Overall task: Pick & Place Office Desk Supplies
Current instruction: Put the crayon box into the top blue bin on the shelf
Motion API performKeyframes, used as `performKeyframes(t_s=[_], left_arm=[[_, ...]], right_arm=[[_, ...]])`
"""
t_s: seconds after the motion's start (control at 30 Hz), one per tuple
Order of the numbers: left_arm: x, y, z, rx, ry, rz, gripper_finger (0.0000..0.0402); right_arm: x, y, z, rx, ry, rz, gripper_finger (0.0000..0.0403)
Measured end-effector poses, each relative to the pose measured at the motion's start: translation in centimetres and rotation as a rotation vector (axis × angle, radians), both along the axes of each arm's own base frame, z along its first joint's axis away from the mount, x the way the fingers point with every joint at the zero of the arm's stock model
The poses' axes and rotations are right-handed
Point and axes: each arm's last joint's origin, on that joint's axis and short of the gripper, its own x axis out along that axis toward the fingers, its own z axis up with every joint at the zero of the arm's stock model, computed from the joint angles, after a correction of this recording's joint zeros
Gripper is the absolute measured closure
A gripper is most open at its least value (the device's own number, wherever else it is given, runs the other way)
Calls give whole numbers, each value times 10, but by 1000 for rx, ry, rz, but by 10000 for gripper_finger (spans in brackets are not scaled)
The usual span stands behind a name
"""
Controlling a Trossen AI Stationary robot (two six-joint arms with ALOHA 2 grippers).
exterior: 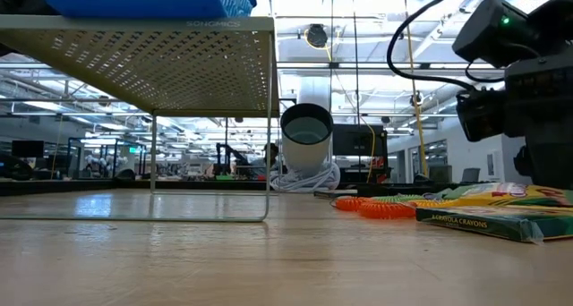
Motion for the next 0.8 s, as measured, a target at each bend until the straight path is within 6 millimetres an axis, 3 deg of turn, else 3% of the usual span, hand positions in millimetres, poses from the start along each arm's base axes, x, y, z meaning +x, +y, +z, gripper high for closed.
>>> performKeyframes(t_s=[0.57,0.8], left_arm=[[0,0,0,-25,8,-5,286],[-2,0,7,-168,-17,-39,286]], right_arm=[[7,3,4,22,-151,135,371],[10,4,21,53,-313,140,384]])
